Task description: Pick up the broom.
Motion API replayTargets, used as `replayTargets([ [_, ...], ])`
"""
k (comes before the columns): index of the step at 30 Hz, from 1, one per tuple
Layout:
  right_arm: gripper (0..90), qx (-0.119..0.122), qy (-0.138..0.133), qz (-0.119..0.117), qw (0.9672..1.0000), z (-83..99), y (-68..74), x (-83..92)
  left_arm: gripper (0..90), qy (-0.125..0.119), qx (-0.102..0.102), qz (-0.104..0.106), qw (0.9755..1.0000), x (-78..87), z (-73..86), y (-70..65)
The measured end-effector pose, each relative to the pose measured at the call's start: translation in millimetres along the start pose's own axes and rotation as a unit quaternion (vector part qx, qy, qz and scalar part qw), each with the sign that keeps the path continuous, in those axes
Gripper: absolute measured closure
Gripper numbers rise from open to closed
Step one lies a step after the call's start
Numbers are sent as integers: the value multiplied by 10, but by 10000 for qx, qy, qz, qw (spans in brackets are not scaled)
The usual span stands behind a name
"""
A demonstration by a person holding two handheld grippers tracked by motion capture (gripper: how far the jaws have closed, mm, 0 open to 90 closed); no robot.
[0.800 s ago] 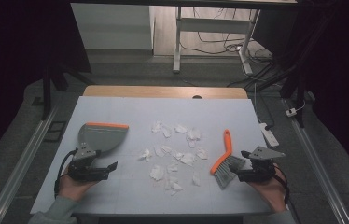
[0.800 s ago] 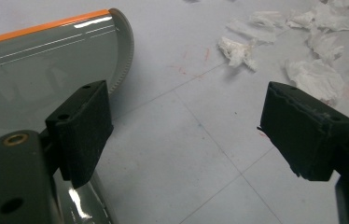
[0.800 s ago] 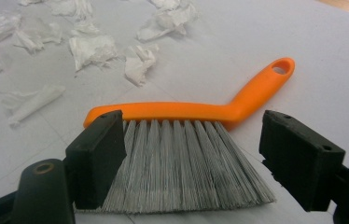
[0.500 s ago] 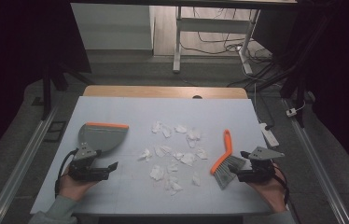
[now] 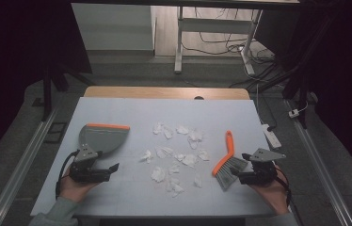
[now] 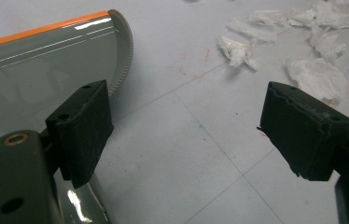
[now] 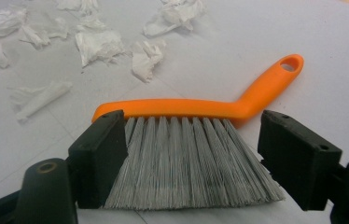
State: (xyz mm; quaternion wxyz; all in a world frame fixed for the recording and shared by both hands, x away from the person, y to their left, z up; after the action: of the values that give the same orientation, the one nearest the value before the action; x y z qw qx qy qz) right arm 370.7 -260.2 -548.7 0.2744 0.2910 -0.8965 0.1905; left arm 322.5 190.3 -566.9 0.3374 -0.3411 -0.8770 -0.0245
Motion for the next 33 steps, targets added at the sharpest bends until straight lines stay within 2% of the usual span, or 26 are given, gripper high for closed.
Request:
replayTargets([
  [9,260,32,14,89,10000,-55,15,24,176,11,-30,12,10000,-10,-2,2],
  [21,278,-92,26,421,9991,-284,-9,71,178,26,-21,5,10000,-15,1,16],
  [27,288,-255,142,440,9986,-379,-49,61,178,39,2,-8,10000,-21,2,23],
  [32,293,-314,302,484,9979,-428,-93,25,178,49,20,-2,10000,-29,0,23],
  [33,296,-394,408,478,9972,-460,-113,-4,178,60,12,-4,10000,-30,2,23],
])
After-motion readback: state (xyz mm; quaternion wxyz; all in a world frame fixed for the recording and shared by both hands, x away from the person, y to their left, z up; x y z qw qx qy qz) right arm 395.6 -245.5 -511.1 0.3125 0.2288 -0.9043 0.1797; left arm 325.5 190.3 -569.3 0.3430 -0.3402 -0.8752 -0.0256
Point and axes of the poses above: each handheld gripper's, and its own axes: x roughly backward along the jaws, z roughly out of its underside, y roughly to its left, the point moved 10 cm from there along -x, roughly forward along the jaws, and after that the axes turned 9 degrees about z, right-handed, at the moved point
